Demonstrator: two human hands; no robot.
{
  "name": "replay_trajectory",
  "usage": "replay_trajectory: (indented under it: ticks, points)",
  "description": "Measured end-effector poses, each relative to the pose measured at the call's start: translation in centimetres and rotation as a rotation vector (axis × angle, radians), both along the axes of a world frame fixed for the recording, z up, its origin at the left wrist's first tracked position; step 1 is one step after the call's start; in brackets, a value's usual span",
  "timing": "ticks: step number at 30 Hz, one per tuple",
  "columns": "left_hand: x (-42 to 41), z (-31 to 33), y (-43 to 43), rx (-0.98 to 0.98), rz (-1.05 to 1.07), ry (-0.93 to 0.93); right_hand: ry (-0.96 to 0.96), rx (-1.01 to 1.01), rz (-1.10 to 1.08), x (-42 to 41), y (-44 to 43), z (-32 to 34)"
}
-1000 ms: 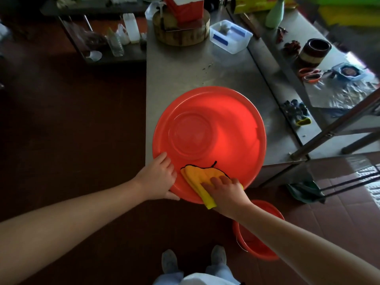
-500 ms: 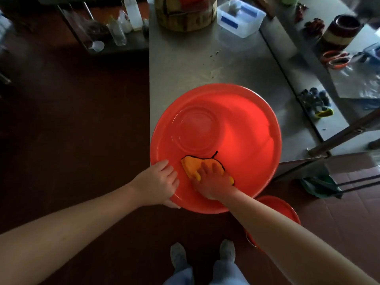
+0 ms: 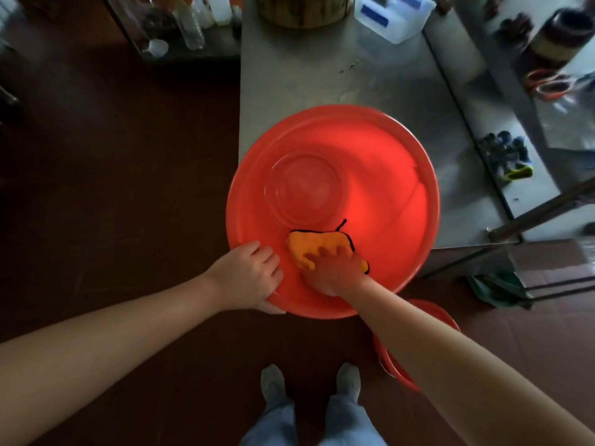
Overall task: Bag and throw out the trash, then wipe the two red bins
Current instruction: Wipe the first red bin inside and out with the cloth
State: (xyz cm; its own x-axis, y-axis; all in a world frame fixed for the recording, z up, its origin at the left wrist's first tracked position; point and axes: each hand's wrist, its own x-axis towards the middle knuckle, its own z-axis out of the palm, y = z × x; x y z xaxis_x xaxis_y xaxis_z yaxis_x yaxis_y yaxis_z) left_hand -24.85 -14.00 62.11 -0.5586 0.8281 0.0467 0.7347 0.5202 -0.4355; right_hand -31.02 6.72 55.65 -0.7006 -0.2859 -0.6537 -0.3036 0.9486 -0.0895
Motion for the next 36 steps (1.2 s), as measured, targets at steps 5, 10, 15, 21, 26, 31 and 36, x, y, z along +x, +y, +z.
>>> replay_trajectory:
  ticks: [5,10,15,21,26,31,36]
  points:
    - [0.3,0.0,0.1,-0.043,0.010,-0.017,-0.022,-0.008,0.038,4.9,2.6,4.0]
    - [0.1,0.0,-0.3,-0.026,0.041,-0.018,0.064,-0.073,0.054,7.2,3.8,5.1]
    - [0.1,-0.1,-0.6,-0.007,-0.001,-0.036,-0.017,-0.041,-0.019,4.5,1.4,2.6]
    - [0.9,-1.6,-0.6,-0.001,-0.067,0.012,0.071,-0.053,-0.057,-0.8,-1.4,-3.4]
    - [0.6,-1.5,0.2,0.070,-0.002,0.015,0.059,0.000,-0.070,-4.5,-3.1,-5.6]
    - [0.4,-1.3,1.1,0.030,-0.001,-0.022,0.026,0.015,-0.047,-4.3,-2.5,-5.0]
    - [0.5,-0.5,1.8,-0.070,-0.013,-0.072,0.124,-0.009,0.015,0.2,-0.1,-2.2]
